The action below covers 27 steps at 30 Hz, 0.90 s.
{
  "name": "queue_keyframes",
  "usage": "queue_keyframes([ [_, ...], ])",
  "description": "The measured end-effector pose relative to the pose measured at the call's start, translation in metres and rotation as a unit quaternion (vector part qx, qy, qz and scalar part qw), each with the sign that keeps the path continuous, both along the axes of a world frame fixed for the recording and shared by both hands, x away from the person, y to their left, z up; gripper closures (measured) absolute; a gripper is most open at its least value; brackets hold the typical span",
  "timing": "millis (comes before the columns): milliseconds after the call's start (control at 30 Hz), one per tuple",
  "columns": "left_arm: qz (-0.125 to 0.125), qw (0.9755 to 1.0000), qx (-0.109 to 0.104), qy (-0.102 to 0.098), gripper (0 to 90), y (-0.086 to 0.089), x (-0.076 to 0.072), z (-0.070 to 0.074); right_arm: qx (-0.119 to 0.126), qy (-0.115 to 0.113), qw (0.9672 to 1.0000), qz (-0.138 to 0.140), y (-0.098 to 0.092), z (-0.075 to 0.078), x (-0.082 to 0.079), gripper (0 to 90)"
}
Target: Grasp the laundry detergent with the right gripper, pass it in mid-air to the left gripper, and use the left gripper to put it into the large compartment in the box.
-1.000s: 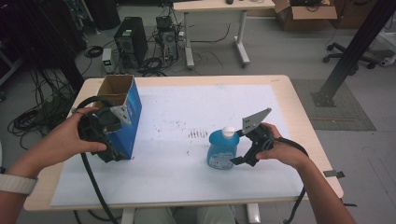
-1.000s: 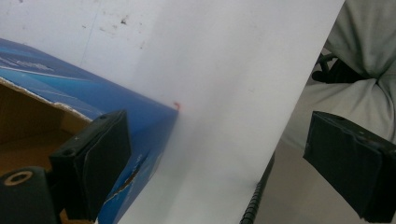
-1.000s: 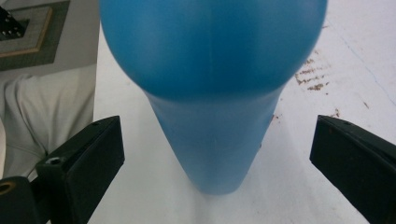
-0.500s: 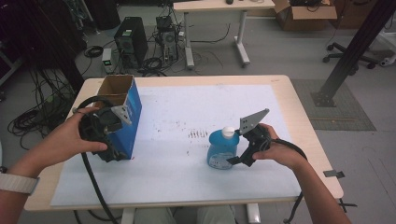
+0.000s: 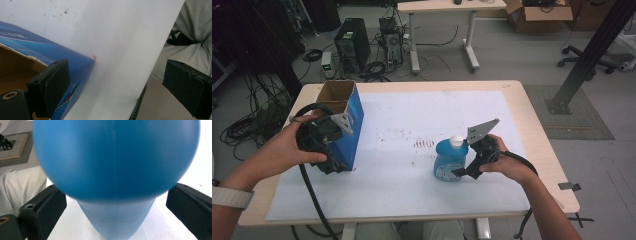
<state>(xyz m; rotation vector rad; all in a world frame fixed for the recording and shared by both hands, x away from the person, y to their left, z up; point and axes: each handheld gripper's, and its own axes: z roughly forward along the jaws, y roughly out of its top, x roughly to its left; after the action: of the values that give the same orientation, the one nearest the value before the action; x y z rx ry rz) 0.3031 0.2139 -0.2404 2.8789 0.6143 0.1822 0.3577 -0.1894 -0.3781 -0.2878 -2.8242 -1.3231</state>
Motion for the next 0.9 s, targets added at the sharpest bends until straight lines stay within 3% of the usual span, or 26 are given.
queue_keyframes([
  [533, 0.0, 1.0, -0.001, 0.0, 8.0, -0.0002, 0.0, -0.0006, 0.016, 0.002, 0.9999, -0.002, 0.0062, -0.007, -0.0025, 4.2],
  [900, -0.001, 1.0, -0.001, 0.001, 8.2, 0.0004, 0.0, -0.0014, 0.027, 0.0, 0.9996, -0.002, 0.0059, -0.0072, -0.0028, 10.4],
])
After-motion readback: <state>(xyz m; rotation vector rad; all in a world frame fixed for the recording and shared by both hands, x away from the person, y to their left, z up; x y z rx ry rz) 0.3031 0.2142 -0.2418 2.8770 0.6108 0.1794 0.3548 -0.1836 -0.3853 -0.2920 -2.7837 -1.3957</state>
